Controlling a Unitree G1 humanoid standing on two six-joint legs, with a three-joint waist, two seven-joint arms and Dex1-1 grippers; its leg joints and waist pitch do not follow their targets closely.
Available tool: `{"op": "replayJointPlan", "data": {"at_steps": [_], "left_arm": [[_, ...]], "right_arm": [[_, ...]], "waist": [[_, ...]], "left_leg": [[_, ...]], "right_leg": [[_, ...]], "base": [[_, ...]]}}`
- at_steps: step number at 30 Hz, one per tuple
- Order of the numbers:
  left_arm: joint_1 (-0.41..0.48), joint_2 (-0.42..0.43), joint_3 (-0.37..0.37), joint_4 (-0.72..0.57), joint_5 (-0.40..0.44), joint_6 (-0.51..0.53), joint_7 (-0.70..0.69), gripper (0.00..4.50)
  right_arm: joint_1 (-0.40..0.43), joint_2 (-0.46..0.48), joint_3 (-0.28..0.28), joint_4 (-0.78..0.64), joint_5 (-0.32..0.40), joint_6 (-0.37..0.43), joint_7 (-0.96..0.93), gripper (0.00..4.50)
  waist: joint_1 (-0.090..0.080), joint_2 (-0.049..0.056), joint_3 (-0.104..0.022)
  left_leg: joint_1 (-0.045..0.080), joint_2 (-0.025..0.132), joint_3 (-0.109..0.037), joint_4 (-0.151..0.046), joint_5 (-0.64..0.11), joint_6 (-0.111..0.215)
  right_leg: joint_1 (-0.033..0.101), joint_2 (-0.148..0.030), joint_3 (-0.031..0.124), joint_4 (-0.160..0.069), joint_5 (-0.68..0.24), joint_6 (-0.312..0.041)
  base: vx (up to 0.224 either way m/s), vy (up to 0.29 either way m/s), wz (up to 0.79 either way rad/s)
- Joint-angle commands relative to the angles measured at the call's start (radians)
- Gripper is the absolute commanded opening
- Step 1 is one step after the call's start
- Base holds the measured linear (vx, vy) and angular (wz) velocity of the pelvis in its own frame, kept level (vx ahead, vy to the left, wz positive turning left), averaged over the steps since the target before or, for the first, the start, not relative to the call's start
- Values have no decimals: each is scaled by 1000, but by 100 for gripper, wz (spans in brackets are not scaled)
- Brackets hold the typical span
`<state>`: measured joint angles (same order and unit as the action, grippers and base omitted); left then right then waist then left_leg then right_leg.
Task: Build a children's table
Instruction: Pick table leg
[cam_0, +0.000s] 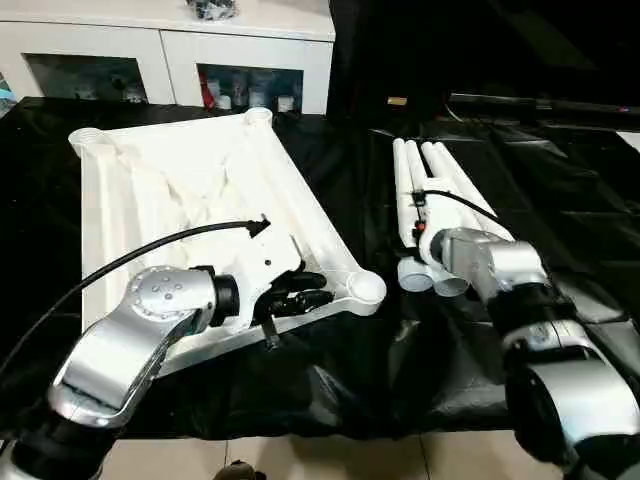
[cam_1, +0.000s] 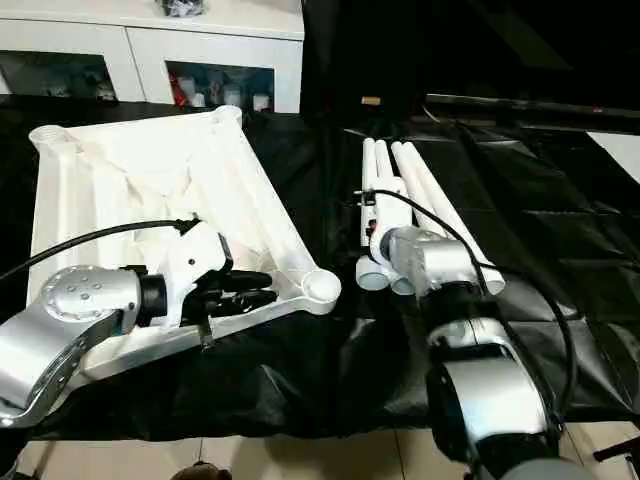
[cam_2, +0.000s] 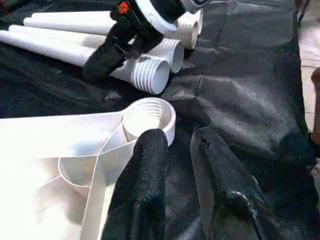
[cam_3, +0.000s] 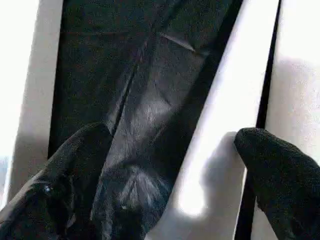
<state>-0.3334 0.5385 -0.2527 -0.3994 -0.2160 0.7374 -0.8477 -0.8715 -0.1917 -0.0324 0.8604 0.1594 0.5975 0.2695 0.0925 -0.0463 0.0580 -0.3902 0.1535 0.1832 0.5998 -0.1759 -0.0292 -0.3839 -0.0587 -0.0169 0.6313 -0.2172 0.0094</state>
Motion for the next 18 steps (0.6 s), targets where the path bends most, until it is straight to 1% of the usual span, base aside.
{"op": "replayJointPlan", "data": {"at_steps": [1, 3, 4, 7, 10, 13, 16, 18], "left_arm": [[2, 11, 2, -29, -6, 17, 1, 103], [2, 13, 2, -32, -7, 20, 2, 103], [3, 14, 3, -36, -9, 24, 2, 103], [3, 18, 3, -43, -15, 33, 2, 103], [2, 21, 2, -46, -19, 36, 4, 103], [-3, 24, -1, -45, -22, 37, 7, 103], [-6, 24, -5, -47, -21, 39, 8, 103], [-9, 24, -9, -46, -23, 43, 6, 103]], "right_arm": [[-31, 3, -10, 45, -10, -24, -26, 450], [-37, 5, -19, 58, -10, -33, -44, 450], [-43, 5, -28, 71, -8, -38, -54, 450], [-55, 6, -37, 98, -12, -43, -59, 450], [-60, 5, -41, 109, -14, -48, -69, 450], [-75, 2, -44, 143, -15, -71, -87, 450], [-86, 4, -45, 168, -15, -68, -84, 450], [-95, 7, -50, 200, -14, -56, -69, 450]], "waist": [[4, 6, -65], [4, 7, -65], [4, 9, -66], [5, 9, -66], [5, 8, -66], [3, 9, -67], [2, 10, -68], [1, 8, -67]], "left_leg": [[30, 66, -22, -73, -152, -61], [30, 66, -21, -73, -152, -65], [29, 65, -22, -73, -147, -66], [28, 65, -21, -71, -142, -66], [28, 64, -21, -71, -141, -62], [28, 63, -20, -71, -143, -66], [28, 64, -21, -70, -145, -66], [27, 64, -21, -71, -148, -64]], "right_leg": [[29, -79, 33, -58, -70, -220], [28, -78, 33, -58, -67, -218], [28, -78, 32, -57, -58, -217], [30, -77, 33, -55, -36, -215], [30, -76, 33, -55, -37, -215], [30, -76, 32, -55, -36, -218], [30, -75, 31, -54, -33, -219], [30, -75, 32, -54, -35, -219]], "base": [[0, 0, 0], [0, 0, 0], [0, 0, 0], [0, 0, 0], [0, 0, 0], [0, 0, 0], [0, 0, 0], [0, 0, 0]]}}
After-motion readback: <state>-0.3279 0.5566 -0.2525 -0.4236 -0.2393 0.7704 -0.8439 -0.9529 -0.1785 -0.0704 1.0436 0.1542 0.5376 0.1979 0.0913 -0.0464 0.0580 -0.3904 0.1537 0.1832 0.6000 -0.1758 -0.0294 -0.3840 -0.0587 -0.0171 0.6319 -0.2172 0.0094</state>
